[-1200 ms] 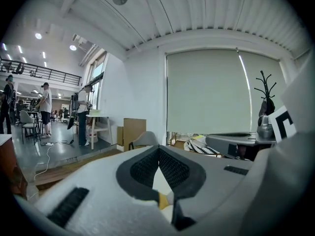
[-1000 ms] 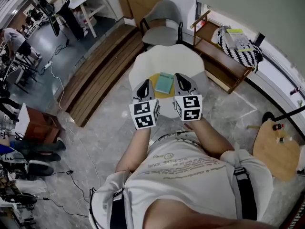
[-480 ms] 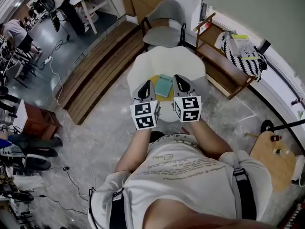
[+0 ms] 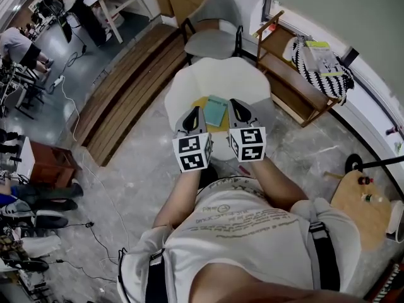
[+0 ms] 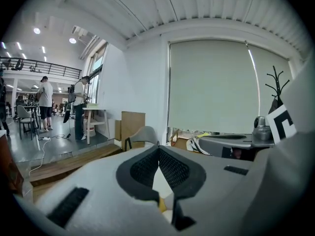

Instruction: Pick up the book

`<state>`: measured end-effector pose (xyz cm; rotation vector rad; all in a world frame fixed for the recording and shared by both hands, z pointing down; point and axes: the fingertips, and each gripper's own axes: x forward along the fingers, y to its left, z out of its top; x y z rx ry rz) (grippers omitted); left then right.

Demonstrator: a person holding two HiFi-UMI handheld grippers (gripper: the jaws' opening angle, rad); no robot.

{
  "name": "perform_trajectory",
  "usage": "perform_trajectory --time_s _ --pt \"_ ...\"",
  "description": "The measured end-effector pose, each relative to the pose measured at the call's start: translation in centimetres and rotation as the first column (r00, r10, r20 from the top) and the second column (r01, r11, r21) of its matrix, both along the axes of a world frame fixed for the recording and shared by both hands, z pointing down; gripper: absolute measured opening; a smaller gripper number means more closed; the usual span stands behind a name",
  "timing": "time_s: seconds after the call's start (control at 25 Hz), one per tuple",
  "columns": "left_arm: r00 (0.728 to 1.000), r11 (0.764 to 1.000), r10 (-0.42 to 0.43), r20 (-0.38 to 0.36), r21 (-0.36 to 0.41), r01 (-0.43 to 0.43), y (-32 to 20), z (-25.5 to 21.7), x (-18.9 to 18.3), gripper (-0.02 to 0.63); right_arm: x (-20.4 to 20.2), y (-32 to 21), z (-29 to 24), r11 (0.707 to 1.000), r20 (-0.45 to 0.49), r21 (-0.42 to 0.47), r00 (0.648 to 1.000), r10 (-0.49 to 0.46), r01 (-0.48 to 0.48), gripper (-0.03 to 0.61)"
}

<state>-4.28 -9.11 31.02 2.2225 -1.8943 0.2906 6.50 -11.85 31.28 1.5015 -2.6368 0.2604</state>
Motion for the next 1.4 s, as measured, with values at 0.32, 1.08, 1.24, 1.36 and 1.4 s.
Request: perform_trajectory --time_s 0.32,1.08,1.24,1.36,1.4 --pt "0.999 0.999 0.038 -0.007 -0.009 -0.038 -3.2 0.2 0.5 0.020 0.0 -3.1 0.2 1.000 -0.005 -0.013 1.000 0.025 -0.025 0.028" --pt "0.998 0.997 0.040 -0.054 -0.066 -0.043 -11.9 3.0 -4.7 0.020 -5.7 -11.4 2.0 0.999 -0.062 -0.038 0.998 0.002 -0.004 0.028" --pt "0.996 0.993 0.061 -0.064 -0.100 -0.068 -13.8 4.0 -5.7 0.020 -6.4 -13.0 3.0 0.997 -0.070 -0.067 0.997 0.027 -0.031 0.028" --pt "0.995 0.987 0.074 -0.073 -0.141 -0.083 -15.0 5.6 -6.2 0.020 -6.7 -14.0 4.6 0.993 -0.075 -0.103 0.996 0.045 -0.052 0.028" --pt "0.994 0.984 0.077 -0.075 -0.154 -0.088 -15.3 6.3 -6.3 0.020 -6.7 -14.3 5.2 0.991 -0.077 -0.117 0.996 0.051 -0.060 0.028"
